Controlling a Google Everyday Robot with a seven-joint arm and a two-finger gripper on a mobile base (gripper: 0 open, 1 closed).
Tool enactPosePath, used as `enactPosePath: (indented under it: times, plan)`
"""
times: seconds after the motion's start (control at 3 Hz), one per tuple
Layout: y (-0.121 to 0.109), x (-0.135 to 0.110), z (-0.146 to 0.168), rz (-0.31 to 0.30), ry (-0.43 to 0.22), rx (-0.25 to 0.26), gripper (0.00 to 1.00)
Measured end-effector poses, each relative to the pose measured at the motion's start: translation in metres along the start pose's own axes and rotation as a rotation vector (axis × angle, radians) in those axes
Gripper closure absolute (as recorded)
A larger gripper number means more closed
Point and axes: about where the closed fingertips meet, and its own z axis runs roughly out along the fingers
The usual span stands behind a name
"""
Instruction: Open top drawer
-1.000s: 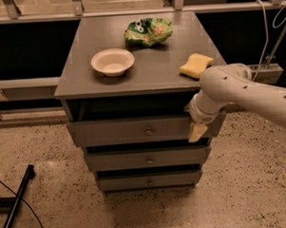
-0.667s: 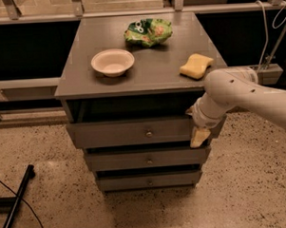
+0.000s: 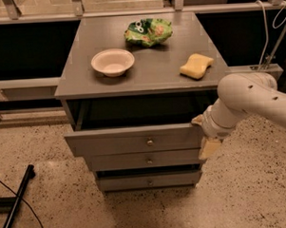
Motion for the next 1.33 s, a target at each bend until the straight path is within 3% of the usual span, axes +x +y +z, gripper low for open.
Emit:
enactPosePath:
  times: [1.0,1.33]
  plan:
    - [0.002,-0.006,-0.018,-0.014,0.000,0.001,0.25]
    - [-0.012,-0.017,-0.016,-0.039,0.004,0.024,0.11]
